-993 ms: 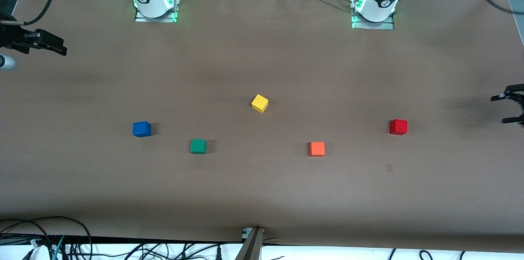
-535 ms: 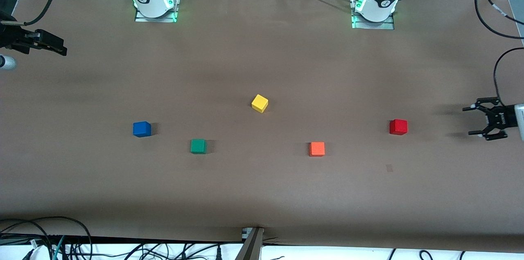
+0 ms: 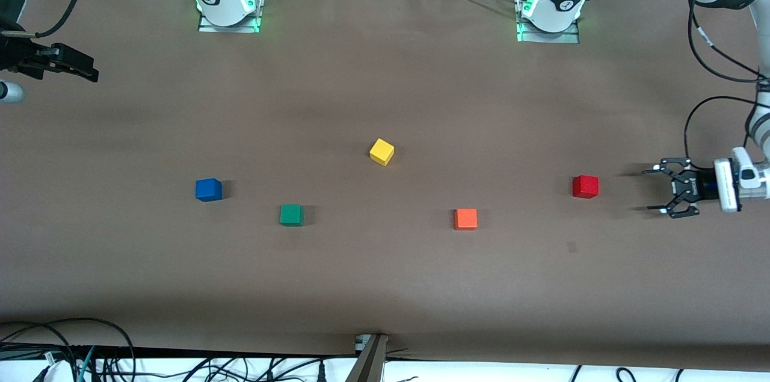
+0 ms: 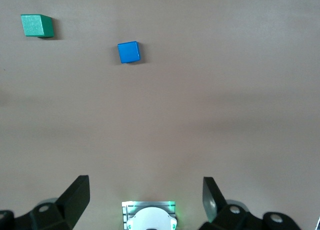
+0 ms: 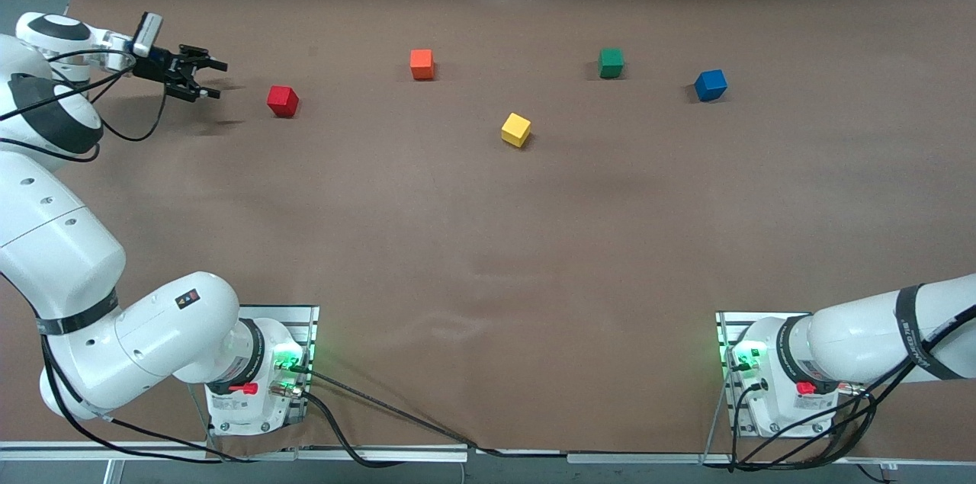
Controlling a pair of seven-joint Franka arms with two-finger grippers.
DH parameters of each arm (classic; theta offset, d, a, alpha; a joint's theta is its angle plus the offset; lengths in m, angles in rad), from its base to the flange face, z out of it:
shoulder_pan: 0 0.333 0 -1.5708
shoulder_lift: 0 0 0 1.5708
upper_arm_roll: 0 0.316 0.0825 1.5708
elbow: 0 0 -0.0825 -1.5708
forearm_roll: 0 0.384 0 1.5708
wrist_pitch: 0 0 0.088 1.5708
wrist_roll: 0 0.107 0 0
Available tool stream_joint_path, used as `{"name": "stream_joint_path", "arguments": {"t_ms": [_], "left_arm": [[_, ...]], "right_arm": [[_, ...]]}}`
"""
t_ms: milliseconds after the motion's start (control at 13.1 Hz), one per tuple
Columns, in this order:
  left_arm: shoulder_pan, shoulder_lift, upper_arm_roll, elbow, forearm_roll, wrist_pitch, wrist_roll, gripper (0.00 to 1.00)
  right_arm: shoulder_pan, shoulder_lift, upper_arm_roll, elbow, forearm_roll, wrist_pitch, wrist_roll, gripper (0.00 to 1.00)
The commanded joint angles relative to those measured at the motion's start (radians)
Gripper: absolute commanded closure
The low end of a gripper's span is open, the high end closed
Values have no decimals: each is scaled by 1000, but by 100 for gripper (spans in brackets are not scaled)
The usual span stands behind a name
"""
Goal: Pass red block to right arm, stack on blue
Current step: 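Move the left gripper down toward the red cube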
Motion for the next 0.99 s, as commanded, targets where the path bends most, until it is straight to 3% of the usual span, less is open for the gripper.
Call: {"name": "stream_joint_path", "arguments": {"t_ms": [0,306,917], "left_arm": [[-34,49,-7,39,-54,-16,135,0],[-44,116,-7,38,-94,-18,255,0],[-59,138,-8,15,-120,-24,376,0]], "right_arm": [[-6,5,0,-3,48,6,-6,0],[-11,40,0,-3,72,5,-6,0],[-14,66,0,-3,118,3,-7,0]]}}
